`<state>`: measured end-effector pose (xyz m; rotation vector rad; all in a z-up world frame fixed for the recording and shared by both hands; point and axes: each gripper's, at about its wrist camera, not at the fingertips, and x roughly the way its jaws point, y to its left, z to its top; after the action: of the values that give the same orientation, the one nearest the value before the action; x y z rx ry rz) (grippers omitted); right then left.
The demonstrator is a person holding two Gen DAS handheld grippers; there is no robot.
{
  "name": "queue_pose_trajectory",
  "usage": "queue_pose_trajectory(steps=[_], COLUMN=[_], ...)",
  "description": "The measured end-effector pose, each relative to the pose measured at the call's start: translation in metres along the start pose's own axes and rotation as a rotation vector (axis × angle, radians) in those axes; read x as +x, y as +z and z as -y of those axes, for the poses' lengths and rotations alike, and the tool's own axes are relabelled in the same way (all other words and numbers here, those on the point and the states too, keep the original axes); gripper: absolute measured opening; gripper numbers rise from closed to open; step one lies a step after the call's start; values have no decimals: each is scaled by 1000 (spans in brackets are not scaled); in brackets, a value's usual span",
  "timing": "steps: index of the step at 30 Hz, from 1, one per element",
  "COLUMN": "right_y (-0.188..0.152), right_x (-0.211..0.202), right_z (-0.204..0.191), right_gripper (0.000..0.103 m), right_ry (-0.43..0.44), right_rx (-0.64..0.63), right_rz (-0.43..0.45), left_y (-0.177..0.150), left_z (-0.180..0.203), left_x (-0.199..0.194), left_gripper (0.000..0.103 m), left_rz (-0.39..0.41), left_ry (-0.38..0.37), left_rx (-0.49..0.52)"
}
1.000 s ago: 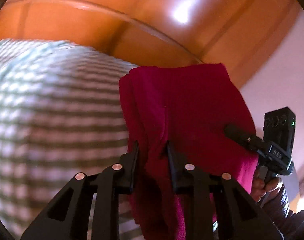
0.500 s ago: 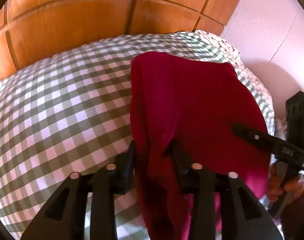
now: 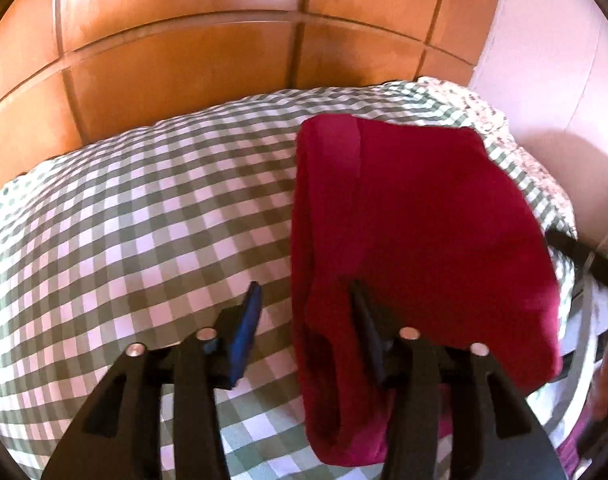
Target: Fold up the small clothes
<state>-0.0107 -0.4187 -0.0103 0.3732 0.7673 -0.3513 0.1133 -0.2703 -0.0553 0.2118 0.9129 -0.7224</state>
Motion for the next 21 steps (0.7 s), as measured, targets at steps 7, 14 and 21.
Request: queue_pose_trajectory(steps=[7, 14, 21], right_y=[-15, -19, -27], right_x=[17, -10, -36], right_z=[-5, -21, -38], right_gripper=[59, 74, 88], right_ry=[-147, -177, -218], right_rx=[-23, -16, 37], right_rz=[-27, 13, 68], left_y=[0, -9, -14], left_z=[0, 2, -4], left_x=[-15, -44, -74], left_gripper=[60, 63, 73], left_rz=[25, 86, 145], left_ry=[35, 57, 81], left_rx=[-22, -35, -60])
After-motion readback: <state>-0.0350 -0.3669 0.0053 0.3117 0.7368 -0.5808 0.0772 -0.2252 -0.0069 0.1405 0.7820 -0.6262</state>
